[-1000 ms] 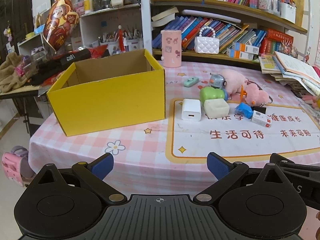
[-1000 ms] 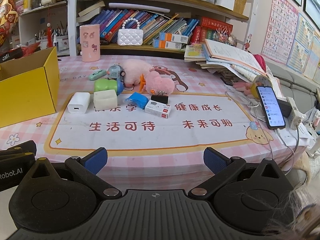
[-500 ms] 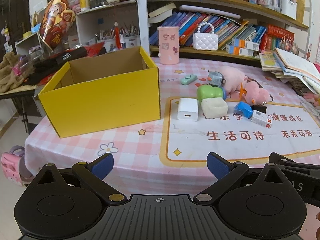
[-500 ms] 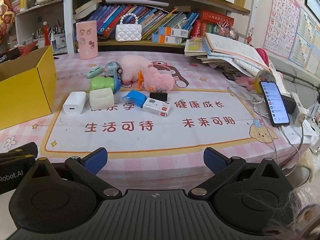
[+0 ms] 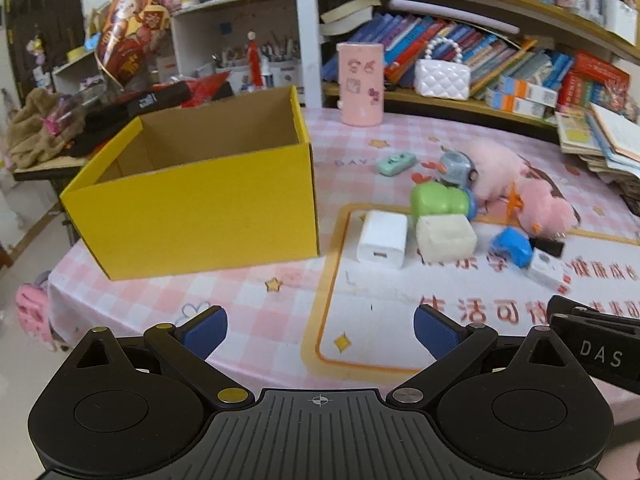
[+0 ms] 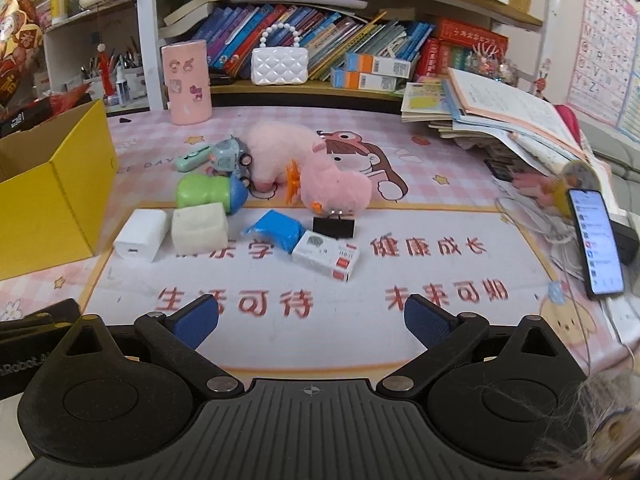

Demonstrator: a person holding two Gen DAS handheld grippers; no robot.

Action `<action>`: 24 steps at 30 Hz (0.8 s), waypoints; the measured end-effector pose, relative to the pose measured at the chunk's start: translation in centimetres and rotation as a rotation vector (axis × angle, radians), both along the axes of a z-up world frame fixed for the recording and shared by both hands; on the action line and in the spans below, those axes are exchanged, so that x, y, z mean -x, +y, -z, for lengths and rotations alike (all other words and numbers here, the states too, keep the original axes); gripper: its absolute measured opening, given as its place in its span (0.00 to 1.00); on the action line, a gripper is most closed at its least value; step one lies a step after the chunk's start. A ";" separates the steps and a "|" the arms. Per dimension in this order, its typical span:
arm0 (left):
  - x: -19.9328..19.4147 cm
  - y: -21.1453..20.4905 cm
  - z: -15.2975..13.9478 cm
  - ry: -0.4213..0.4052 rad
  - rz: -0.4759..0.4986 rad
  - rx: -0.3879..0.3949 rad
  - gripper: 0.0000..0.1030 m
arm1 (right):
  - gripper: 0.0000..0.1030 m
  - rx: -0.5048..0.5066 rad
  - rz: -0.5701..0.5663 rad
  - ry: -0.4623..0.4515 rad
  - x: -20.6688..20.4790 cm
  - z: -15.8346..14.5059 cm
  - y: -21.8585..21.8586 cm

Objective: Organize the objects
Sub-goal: 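Grasp the white charger with the left tool while the right tool grasps the white card box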

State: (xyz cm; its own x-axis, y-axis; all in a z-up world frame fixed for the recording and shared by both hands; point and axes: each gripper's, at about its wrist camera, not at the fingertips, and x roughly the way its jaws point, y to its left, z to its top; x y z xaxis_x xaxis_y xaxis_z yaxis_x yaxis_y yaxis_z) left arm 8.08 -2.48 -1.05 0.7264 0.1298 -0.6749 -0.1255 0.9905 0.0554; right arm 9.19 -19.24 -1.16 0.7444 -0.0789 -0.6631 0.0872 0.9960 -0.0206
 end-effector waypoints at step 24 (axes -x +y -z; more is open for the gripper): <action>-1.4 -0.4 0.3 0.015 -0.193 0.075 0.98 | 0.69 -0.021 -0.066 0.125 -9.7 5.2 -3.5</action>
